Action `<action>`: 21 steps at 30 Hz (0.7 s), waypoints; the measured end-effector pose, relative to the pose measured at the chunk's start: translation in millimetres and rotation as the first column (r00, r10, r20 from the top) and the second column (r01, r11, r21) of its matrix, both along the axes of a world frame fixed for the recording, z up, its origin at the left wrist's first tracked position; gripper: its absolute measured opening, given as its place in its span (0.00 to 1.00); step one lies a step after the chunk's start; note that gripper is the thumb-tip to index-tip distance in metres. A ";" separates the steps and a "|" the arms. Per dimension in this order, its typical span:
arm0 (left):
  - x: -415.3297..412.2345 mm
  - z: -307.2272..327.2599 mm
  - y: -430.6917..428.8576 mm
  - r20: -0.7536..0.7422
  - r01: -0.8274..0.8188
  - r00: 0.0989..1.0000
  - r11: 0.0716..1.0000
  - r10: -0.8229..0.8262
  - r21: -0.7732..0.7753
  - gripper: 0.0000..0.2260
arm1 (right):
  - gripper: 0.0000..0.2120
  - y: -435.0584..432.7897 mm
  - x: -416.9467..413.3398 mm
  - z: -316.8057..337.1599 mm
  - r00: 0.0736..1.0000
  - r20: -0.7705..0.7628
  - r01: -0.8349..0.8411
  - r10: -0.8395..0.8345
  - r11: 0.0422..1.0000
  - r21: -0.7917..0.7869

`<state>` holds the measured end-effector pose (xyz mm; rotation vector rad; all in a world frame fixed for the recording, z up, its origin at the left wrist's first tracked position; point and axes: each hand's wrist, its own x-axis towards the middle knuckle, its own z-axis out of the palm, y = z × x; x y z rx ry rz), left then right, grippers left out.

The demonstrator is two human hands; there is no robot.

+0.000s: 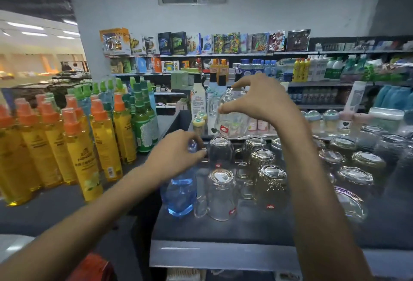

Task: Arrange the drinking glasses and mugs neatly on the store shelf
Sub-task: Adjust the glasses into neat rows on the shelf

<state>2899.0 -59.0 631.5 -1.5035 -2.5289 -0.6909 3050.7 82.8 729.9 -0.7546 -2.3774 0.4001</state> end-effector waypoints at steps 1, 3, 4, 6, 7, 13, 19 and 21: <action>-11.0 6.5 10.8 0.020 0.027 0.999 0.998 -0.026 -0.052 0.14 | 0.36 3.8 -3.0 2.4 1.000 0.001 0.015 -0.015 1.000 -0.003; -31.7 12.0 36.1 0.010 0.075 0.997 0.981 -0.074 -0.181 0.19 | 0.36 12.9 -9.4 5.8 0.999 0.003 0.048 -0.048 0.999 -0.011; -40.0 11.9 49.1 0.021 0.105 0.994 0.967 -0.103 -0.231 0.22 | 0.36 17.5 -12.7 6.9 0.998 0.003 0.066 -0.066 0.998 -0.015; -49.2 10.9 72.6 0.058 0.163 0.987 0.940 -0.152 -0.299 0.27 | 0.35 26.0 -20.0 7.7 0.996 0.004 0.094 -0.094 0.995 -0.031; -53.0 9.8 84.5 0.071 0.178 0.984 0.932 -0.164 -0.317 0.29 | 0.35 29.8 -23.4 8.2 0.995 0.010 0.102 -0.101 0.994 -0.042; -72.2 -6.6 135.2 0.103 0.181 0.983 0.909 -0.153 -0.376 0.33 | 0.30 43.3 -36.2 3.8 0.993 0.066 0.109 -0.101 0.985 -0.132; -87.1 -18.9 159.7 0.078 0.168 0.986 0.928 -0.150 -0.333 0.45 | 0.30 49.7 -41.6 -6.4 0.990 0.081 0.125 -0.112 0.975 -0.183; -84.4 -14.8 158.7 0.080 0.184 0.983 0.912 -0.166 -0.366 0.43 | 0.30 50.5 -40.9 -9.0 0.990 0.074 0.131 -0.119 0.974 -0.187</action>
